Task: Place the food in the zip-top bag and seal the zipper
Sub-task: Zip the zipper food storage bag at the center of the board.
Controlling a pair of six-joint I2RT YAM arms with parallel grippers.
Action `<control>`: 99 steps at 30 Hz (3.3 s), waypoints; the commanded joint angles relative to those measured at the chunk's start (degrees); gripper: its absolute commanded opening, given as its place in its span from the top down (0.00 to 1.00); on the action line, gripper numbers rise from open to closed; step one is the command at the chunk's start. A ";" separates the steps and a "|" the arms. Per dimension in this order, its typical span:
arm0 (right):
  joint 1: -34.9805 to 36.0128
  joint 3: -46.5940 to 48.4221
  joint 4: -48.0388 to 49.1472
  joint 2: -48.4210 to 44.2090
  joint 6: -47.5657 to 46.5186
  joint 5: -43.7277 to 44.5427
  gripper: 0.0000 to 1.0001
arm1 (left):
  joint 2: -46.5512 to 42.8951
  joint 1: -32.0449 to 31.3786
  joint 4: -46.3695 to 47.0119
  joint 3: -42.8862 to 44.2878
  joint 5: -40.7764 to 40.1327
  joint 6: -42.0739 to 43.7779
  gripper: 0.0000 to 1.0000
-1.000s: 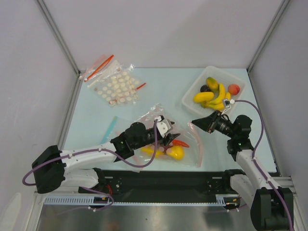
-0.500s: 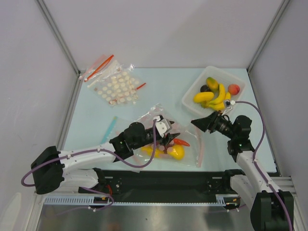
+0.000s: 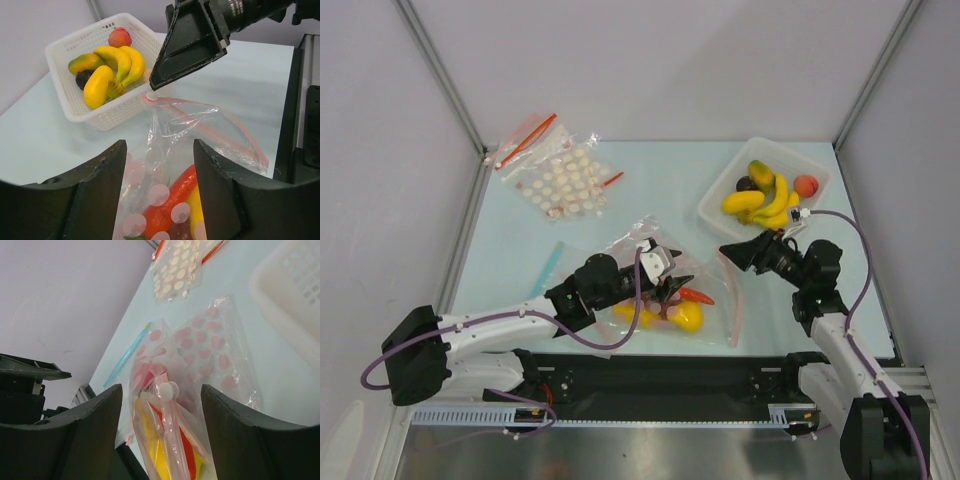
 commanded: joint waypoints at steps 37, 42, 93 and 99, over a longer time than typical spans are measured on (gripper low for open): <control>18.18 3.55 -5.95 -21.56 -14.04 7.27 1.00 | -7.49 0.09 -0.32 0.98 2.64 -3.87 0.36; 21.88 8.45 -11.93 -23.25 -18.70 12.19 1.00 | -10.40 0.17 -3.66 2.21 7.48 -5.54 0.35; 37.18 45.03 -37.95 2.33 -34.97 -4.24 1.00 | -17.34 0.09 -8.94 5.90 17.77 -11.26 0.64; 37.80 44.51 -38.22 2.33 -35.58 -3.80 1.00 | -17.60 0.00 -8.50 5.64 17.15 -11.52 1.00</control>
